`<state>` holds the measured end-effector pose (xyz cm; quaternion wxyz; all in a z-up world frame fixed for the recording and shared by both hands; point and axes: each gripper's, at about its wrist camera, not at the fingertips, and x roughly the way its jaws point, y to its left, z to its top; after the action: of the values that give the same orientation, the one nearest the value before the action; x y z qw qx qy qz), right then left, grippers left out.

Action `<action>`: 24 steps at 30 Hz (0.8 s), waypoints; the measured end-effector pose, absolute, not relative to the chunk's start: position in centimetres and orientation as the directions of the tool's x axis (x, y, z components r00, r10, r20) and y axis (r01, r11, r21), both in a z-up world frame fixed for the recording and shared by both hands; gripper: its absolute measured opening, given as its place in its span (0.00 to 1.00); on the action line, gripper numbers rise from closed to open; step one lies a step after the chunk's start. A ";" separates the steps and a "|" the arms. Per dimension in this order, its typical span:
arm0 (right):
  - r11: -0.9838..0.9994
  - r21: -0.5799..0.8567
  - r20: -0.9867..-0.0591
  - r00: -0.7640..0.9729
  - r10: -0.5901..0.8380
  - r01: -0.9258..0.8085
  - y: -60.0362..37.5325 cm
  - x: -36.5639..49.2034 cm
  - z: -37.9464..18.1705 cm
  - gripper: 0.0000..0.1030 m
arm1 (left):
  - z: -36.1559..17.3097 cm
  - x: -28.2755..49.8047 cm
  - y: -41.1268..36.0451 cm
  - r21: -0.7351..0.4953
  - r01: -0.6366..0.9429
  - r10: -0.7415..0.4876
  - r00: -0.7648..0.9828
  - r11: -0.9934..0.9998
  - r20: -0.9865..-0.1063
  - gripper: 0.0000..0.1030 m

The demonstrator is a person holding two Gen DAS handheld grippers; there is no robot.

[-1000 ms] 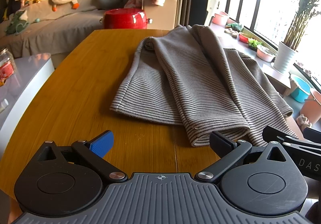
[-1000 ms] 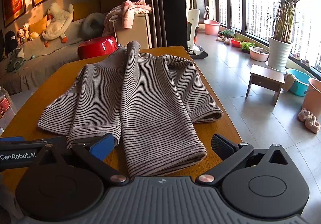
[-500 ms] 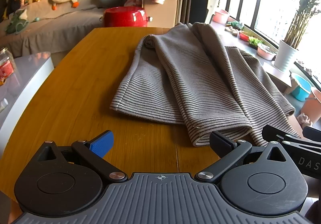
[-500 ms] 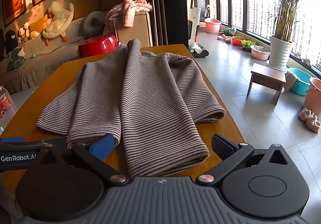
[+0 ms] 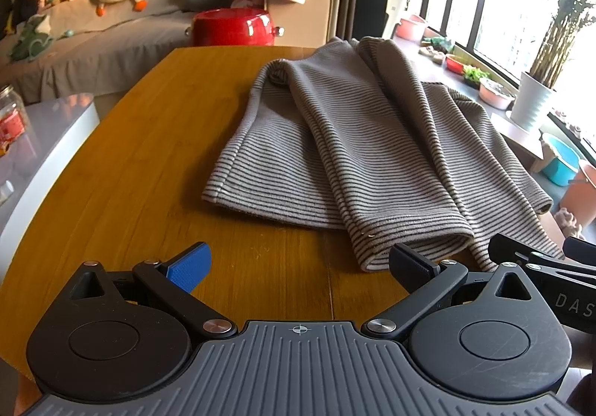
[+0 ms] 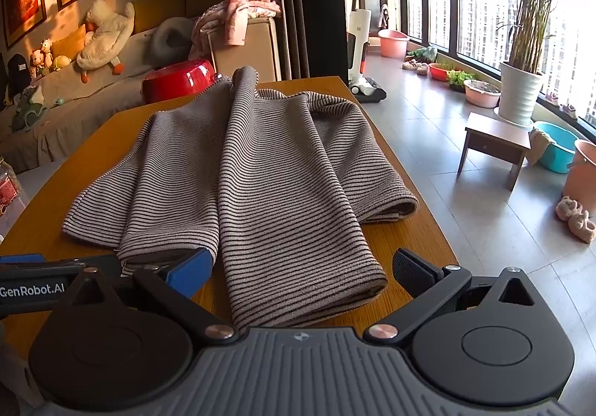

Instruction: Fold clothes

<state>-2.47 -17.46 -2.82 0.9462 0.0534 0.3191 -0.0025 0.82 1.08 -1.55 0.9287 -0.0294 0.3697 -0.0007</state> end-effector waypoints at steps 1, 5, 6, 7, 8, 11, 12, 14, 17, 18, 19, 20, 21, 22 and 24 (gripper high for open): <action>0.994 0.098 -0.605 0.796 0.029 0.039 -17.4 -2.4 -2.8 1.00 | -1.6 0.8 1.1 -0.056 -0.020 -0.024 0.727 0.998 -0.687 1.00; 0.995 0.092 -0.606 0.795 0.029 0.034 -17.2 -2.2 -2.8 1.00 | -1.7 1.0 1.2 -0.060 -0.022 -0.026 0.724 0.998 -0.689 1.00; 0.995 0.091 -0.606 0.795 0.029 0.033 -17.2 -2.1 -2.8 1.00 | -1.7 1.0 1.2 -0.060 -0.022 -0.026 0.724 0.998 -0.689 1.00; 0.995 0.090 -0.607 0.794 0.030 0.032 -17.2 -2.0 -2.8 1.00 | -1.7 1.1 1.2 -0.061 -0.022 -0.026 0.724 0.998 -0.690 1.00; 0.996 0.089 -0.608 0.793 0.030 0.031 -17.2 -1.9 -2.8 1.00 | -1.8 1.1 1.2 -0.062 -0.022 -0.027 0.723 0.998 -0.690 1.00; 0.996 0.085 -0.613 0.790 0.027 0.032 -17.1 -1.8 -3.0 1.00 | -1.9 1.2 1.2 -0.064 -0.020 -0.030 0.722 0.998 -0.691 1.00; 0.996 0.083 -0.614 0.789 0.026 0.032 -17.1 -1.7 -3.1 1.00 | -1.9 1.3 1.2 -0.065 -0.019 -0.031 0.722 0.998 -0.692 1.00; 0.996 0.079 -0.618 0.786 0.022 0.034 -17.2 -1.6 -3.2 1.00 | -2.0 1.5 1.3 -0.067 -0.016 -0.034 0.722 0.998 -0.692 1.00; 0.997 0.067 -0.624 0.782 0.012 0.038 -17.3 -1.2 -3.3 1.00 | -1.9 2.0 1.4 -0.073 -0.013 -0.041 0.724 0.997 -0.688 1.00; 0.997 0.060 -0.626 0.780 0.007 0.039 -17.3 -1.0 -3.3 1.00 | -1.8 2.3 1.6 -0.074 -0.012 -0.043 0.726 0.997 -0.687 1.00; 0.998 0.053 -0.628 0.778 0.001 0.041 -17.4 -0.8 -3.3 1.00 | -1.7 2.6 1.7 -0.076 -0.010 -0.045 0.727 0.997 -0.686 1.00; 0.998 0.044 -0.629 0.777 -0.005 0.042 -17.4 -0.6 -3.3 1.00 | -1.6 3.0 1.8 -0.077 -0.007 -0.047 0.727 0.997 -0.685 1.00; 0.998 0.034 -0.629 0.777 -0.012 0.043 -17.5 -0.4 -3.2 1.00 | -1.4 3.4 1.9 -0.078 -0.004 -0.050 0.728 0.997 -0.684 1.00; 0.999 0.024 -0.628 0.778 -0.019 0.044 -17.5 -0.1 -3.1 1.00 | -1.3 3.8 2.1 -0.081 0.001 -0.056 0.729 0.997 -0.683 1.00; 0.999 0.019 -0.623 0.782 -0.018 0.038 -17.6 0.9 -2.6 1.00 | -1.0 5.0 2.5 -0.092 0.012 -0.071 0.729 0.996 -0.681 1.00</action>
<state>0.93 -17.59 -2.60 0.9439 0.0151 0.3296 -0.0150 4.95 2.50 -1.00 0.9289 -0.0406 0.3674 -0.0223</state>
